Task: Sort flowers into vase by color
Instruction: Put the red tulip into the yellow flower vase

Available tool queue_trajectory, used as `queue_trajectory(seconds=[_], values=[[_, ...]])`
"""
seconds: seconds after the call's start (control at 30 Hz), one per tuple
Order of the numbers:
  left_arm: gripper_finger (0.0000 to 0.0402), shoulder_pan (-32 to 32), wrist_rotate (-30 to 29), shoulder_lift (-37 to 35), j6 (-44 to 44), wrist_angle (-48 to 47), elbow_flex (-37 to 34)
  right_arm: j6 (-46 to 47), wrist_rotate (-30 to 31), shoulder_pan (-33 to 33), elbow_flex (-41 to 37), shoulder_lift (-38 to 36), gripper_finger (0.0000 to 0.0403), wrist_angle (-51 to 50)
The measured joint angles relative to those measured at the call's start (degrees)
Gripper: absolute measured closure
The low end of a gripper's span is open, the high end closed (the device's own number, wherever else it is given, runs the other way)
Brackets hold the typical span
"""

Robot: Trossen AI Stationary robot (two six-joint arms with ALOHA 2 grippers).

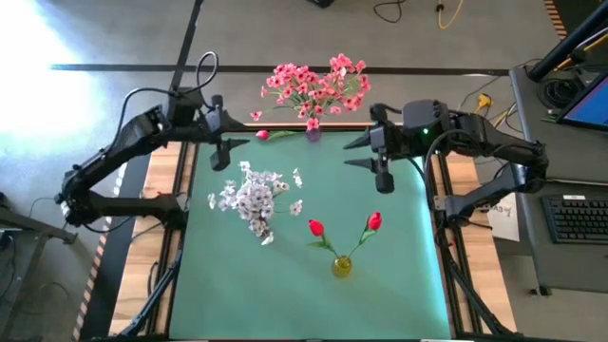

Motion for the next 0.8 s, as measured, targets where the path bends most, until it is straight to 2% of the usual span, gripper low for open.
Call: queue_trajectory(seconds=[0.3,0.4,0.53,0.8], values=[[0.0233,15.6,13.0,-1.0,8.4,3.1,-8.9,-1.4,0.0,-8.2,-0.2,0.0,0.0257,3.0],[0.0233,18.8,16.7,-1.0,8.6,6.8,-12.3,-0.8,0.0,-10.7,-0.3,0.1,0.0257,3.8],[0.0233,20.1,19.0,0.9,8.1,13.6,-17.2,-0.4,-0.1,-12.7,-0.3,0.4,0.0257,5.0],[0.0233,20.7,19.2,8.8,8.1,30.5,-24.5,0.4,-0.5,-13.4,-0.3,2.4,0.0257,4.9]])
